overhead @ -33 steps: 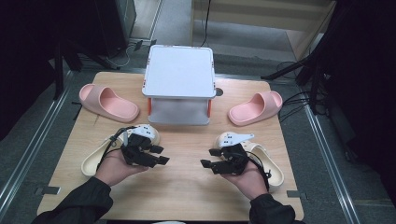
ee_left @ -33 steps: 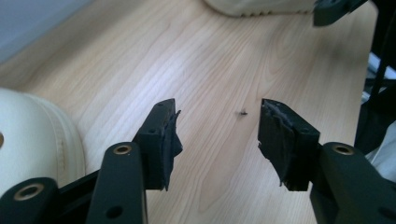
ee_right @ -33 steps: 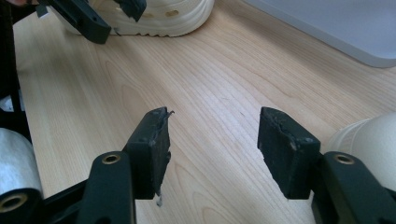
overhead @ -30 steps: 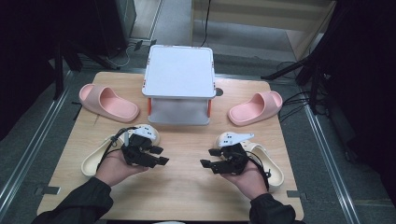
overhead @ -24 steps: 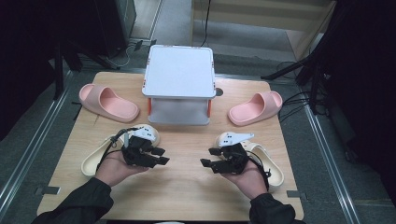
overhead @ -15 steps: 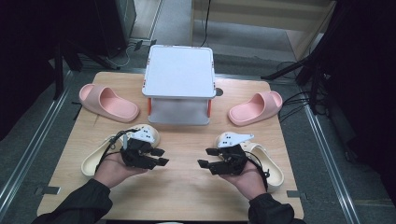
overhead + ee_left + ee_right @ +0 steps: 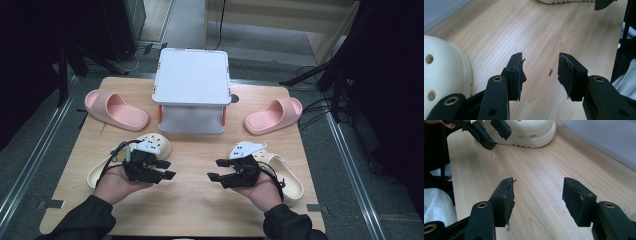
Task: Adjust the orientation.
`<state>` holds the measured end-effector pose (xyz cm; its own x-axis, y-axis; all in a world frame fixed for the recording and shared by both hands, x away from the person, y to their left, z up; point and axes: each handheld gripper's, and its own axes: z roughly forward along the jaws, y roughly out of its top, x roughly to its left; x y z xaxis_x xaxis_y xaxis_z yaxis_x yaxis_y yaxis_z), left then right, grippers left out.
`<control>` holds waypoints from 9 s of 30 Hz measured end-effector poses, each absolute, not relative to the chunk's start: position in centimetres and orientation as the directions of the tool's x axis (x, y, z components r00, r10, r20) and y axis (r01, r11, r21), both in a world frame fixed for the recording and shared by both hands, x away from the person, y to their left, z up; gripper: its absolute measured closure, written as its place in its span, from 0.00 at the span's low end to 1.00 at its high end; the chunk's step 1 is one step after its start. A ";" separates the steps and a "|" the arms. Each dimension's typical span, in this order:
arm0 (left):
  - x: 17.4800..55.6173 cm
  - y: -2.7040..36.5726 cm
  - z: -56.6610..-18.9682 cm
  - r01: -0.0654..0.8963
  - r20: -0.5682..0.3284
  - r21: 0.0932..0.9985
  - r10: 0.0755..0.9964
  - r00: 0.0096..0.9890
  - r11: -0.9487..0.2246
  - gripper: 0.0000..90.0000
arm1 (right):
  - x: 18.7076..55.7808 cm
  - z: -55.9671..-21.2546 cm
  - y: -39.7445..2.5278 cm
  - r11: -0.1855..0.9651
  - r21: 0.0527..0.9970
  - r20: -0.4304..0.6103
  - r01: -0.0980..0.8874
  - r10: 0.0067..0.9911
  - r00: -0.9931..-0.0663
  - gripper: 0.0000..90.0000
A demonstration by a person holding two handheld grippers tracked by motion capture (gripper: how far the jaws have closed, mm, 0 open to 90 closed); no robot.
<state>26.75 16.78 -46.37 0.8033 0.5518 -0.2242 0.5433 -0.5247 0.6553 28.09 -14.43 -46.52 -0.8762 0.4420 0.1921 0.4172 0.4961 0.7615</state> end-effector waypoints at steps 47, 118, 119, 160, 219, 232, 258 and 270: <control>27.2 26.0 -47.0 0.700 -0.175 0.505 0.734 0.656 -0.505 0.69 | 29.3 -47.0 -13.0 0.564 0.710 0.185 0.422 0.429 -0.884 0.50; 26.3 17.1 -44.5 0.621 -0.222 0.624 0.654 0.723 -0.474 0.74 | 30.9 -48.6 -11.1 0.489 0.729 0.189 0.479 0.529 -0.827 0.89; 26.2 18.1 -44.1 0.623 -0.220 0.635 0.667 0.712 -0.456 0.78 | 31.0 -48.7 -11.0 0.487 0.724 0.196 0.488 0.533 -0.823 0.91; 27.2 21.9 -49.8 0.739 -0.337 0.511 0.689 0.641 -0.438 0.95 | 32.8 -50.4 -8.4 0.491 0.701 0.192 0.517 0.569 -0.800 0.95; 30.1 21.9 -48.2 0.691 -0.324 0.610 0.674 0.664 -0.388 0.45 | 28.9 -44.0 -17.7 0.487 0.724 0.184 0.488 0.545 -0.818 0.69; 30.9 21.7 -48.0 0.688 -0.324 0.618 0.674 0.664 -0.381 0.44 | 27.1 -44.1 -23.3 0.458 0.715 0.211 0.527 0.578 -0.788 0.70; 31.2 21.9 -47.9 0.692 -0.309 0.621 0.697 0.647 -0.368 0.49 | 27.5 -46.9 -27.0 0.478 0.634 0.161 0.608 0.687 -0.708 0.78; 31.2 21.7 -48.0 0.693 -0.309 0.616 0.695 0.649 -0.373 0.50 | 28.2 -45.9 -24.9 0.448 0.643 0.149 0.621 0.722 -0.675 0.87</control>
<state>31.16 21.71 -47.98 0.6491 0.6951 -0.3090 0.6933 -0.3734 0.6164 28.23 -24.94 -45.86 -0.6755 0.7221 0.1494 0.6211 0.4479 0.6431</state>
